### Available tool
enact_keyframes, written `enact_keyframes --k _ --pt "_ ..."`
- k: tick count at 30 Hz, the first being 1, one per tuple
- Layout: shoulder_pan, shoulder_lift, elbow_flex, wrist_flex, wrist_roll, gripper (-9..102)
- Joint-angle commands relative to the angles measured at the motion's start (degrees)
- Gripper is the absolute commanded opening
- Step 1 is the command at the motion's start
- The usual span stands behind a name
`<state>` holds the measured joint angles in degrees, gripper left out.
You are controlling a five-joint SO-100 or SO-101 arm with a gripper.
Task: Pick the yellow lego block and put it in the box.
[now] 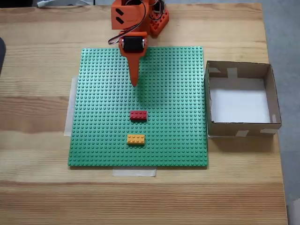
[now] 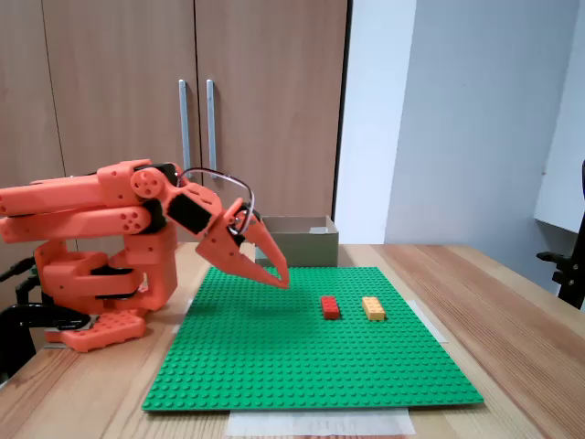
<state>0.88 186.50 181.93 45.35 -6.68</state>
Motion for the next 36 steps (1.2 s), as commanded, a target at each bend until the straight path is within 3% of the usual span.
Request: enact_keyframes --k 1,36 --pt "0.2 0.4 0.4 0.1 0.0 -1" --pt "-0.8 -4.6 -2.9 -0.4 1.0 1"
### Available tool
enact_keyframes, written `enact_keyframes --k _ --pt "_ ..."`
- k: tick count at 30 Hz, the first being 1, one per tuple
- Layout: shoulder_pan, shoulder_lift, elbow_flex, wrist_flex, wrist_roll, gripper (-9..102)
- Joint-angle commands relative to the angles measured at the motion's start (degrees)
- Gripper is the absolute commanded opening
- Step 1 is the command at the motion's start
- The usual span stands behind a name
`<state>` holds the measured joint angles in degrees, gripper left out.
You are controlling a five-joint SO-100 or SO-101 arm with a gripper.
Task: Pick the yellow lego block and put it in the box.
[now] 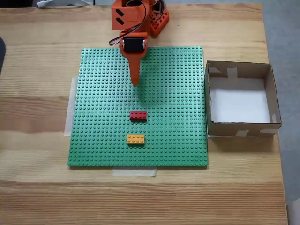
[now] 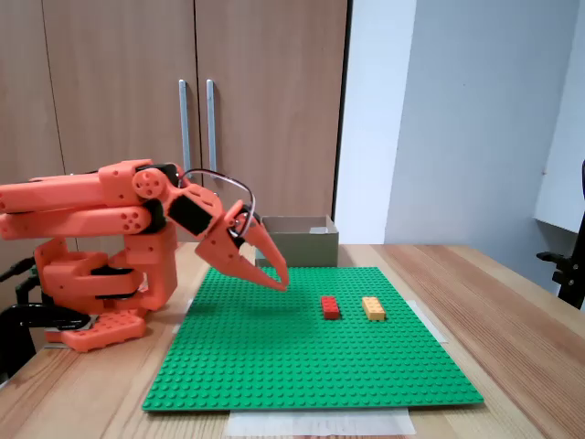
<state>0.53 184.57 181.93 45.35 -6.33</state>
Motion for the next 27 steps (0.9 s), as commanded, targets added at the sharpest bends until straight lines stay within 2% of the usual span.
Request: enact_keyframes --k 1,13,22,27 --pt "-0.4 -3.8 -4.1 -0.2 0.6 1" --pt "-1.5 -25.8 -25.7 2.5 2.6 2" --pt "-3.5 -38.8 -41.3 9.9 3.0 2" --pt "-3.3 -44.2 -47.2 10.9 4.0 2"
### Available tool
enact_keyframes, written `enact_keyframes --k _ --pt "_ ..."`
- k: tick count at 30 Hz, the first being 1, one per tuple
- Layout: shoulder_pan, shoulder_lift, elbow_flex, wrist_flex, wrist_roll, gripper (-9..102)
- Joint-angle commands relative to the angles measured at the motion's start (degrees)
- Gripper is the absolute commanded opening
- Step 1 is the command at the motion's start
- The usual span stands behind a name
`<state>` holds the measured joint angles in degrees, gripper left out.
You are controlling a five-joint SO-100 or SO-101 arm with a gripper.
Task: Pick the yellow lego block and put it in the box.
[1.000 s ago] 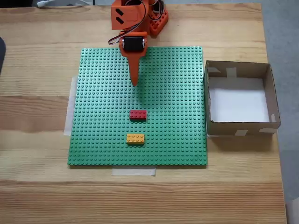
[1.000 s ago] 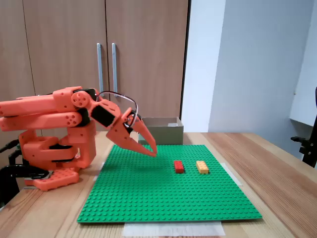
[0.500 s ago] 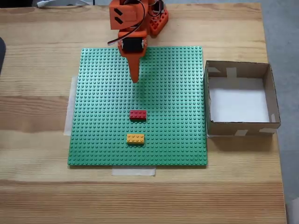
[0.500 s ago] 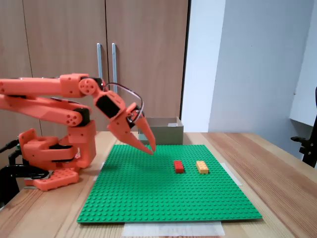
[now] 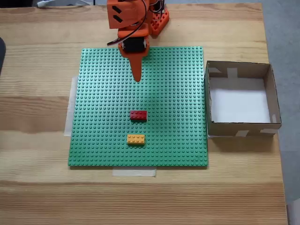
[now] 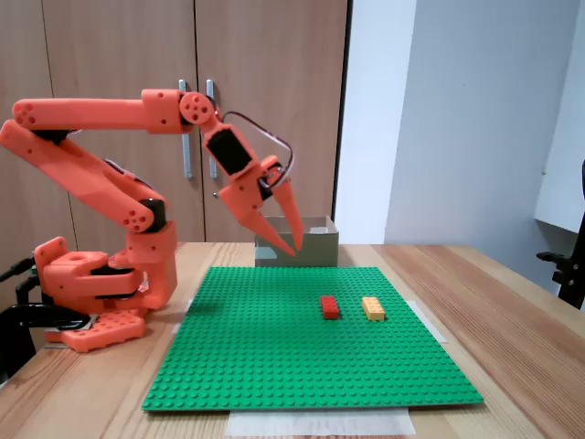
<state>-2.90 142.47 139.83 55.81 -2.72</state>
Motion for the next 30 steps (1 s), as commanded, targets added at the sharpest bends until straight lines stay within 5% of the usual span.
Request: enact_keyframes --k 1,30 --pt "0.2 -3.3 -6.5 0.9 0.6 2" --pt "2.3 -43.6 -44.3 9.1 2.2 8"
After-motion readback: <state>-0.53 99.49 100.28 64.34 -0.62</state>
